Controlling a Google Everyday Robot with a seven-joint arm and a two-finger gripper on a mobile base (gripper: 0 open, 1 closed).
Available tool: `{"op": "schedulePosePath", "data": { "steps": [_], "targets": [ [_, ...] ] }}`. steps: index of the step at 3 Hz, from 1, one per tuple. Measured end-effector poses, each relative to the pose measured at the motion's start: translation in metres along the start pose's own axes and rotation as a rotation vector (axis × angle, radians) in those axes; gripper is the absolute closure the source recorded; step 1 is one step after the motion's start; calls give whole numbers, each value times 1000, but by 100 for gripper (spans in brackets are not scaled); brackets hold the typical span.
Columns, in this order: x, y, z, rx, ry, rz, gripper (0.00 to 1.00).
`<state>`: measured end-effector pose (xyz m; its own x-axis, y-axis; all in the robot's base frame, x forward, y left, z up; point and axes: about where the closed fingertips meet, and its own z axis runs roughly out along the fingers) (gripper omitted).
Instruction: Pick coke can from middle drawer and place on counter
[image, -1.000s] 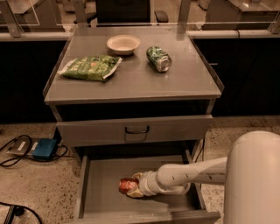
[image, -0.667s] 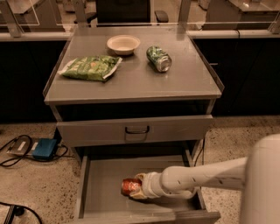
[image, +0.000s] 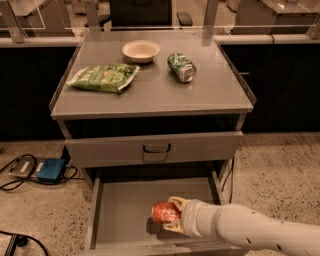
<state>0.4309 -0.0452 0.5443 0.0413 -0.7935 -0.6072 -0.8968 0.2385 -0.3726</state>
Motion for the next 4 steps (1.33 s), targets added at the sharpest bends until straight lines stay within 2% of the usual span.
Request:
{"op": "schedulePosePath", "data": {
  "steps": [1,2,3,4],
  "targets": [
    [15,-3,-21,46,17,42,100],
    [16,-3,-21,46,18,44,100],
    [15,-3,-23,47,-9,36,100],
    [8,-38,-40,52,-54,9,100]
  ]
}}
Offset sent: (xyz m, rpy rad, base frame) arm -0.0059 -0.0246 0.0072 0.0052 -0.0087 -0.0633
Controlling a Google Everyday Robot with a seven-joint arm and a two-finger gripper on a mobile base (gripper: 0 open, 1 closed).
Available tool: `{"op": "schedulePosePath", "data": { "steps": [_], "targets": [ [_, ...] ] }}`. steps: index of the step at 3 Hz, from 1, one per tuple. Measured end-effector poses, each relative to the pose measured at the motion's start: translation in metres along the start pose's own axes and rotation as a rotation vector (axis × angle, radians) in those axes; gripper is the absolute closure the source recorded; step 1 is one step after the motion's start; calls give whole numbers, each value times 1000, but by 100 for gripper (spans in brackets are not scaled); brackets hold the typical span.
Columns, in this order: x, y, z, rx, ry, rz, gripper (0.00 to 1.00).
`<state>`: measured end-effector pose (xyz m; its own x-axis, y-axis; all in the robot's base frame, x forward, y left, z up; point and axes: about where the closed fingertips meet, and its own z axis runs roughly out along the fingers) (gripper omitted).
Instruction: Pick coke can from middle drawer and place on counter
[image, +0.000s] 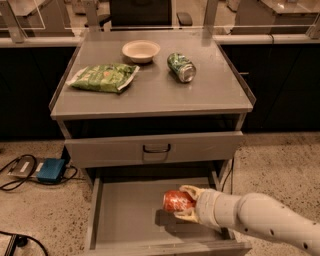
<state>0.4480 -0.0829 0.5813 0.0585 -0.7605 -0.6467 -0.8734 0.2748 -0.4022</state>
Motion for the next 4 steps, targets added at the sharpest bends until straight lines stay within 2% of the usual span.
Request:
{"op": "schedulePosePath", "data": {
  "steps": [1,2,3,4],
  "targets": [
    [-17,-54,-33,7,-21,-20,100],
    [-39,-113,-71,-13,-61,-10,100],
    [-52,-142,-92,-24,-73,0,100],
    [-74,-173,-118,4,-76,-4,100]
  ]
}}
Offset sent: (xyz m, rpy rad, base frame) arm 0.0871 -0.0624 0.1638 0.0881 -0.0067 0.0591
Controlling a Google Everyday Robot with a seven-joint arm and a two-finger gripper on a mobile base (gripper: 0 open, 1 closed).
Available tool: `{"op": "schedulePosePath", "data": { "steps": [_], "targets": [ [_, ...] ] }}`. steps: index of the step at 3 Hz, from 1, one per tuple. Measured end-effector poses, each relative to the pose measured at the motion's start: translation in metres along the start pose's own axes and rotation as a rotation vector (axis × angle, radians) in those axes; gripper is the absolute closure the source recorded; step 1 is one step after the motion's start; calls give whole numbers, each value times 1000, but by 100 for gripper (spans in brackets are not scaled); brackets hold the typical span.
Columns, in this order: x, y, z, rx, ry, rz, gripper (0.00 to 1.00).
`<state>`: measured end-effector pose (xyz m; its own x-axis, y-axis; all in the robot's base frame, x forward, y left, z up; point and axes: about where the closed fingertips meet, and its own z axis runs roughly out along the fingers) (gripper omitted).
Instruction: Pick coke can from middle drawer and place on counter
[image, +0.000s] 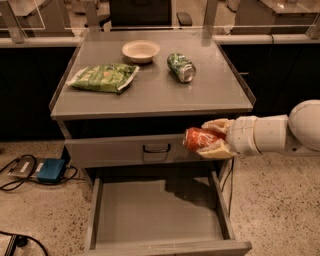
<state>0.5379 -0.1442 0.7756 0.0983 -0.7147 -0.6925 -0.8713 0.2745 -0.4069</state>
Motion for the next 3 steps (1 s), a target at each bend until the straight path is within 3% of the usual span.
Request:
{"op": "schedulePosePath", "data": {
  "steps": [2,3],
  "targets": [
    [-14,-9,-18,37,6,-36,100],
    [-54,-42,-70,101,17,-148,100]
  ]
}}
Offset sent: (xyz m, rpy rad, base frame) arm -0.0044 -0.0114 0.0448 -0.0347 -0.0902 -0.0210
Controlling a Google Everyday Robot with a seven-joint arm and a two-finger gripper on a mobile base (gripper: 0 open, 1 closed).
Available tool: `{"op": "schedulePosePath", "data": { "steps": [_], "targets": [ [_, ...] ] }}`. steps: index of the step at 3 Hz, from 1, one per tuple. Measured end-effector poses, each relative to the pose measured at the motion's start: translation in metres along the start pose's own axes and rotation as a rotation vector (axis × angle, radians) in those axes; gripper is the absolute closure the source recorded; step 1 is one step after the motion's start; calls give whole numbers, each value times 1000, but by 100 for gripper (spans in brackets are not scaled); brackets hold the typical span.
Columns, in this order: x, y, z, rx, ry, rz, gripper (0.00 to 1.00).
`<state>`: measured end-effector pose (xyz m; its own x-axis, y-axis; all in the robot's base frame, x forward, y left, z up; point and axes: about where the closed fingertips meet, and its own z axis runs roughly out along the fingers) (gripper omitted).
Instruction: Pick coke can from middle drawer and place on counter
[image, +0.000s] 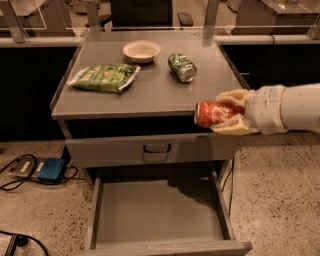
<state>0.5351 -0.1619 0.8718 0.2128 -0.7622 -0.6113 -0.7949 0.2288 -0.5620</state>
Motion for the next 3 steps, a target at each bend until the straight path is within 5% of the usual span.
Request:
{"op": "schedulePosePath", "data": {
  "steps": [1,3],
  "targets": [
    [-26,-45,-23,29,-12,-74,100],
    [-15,-147,9,-18,-39,-23,100]
  ]
}}
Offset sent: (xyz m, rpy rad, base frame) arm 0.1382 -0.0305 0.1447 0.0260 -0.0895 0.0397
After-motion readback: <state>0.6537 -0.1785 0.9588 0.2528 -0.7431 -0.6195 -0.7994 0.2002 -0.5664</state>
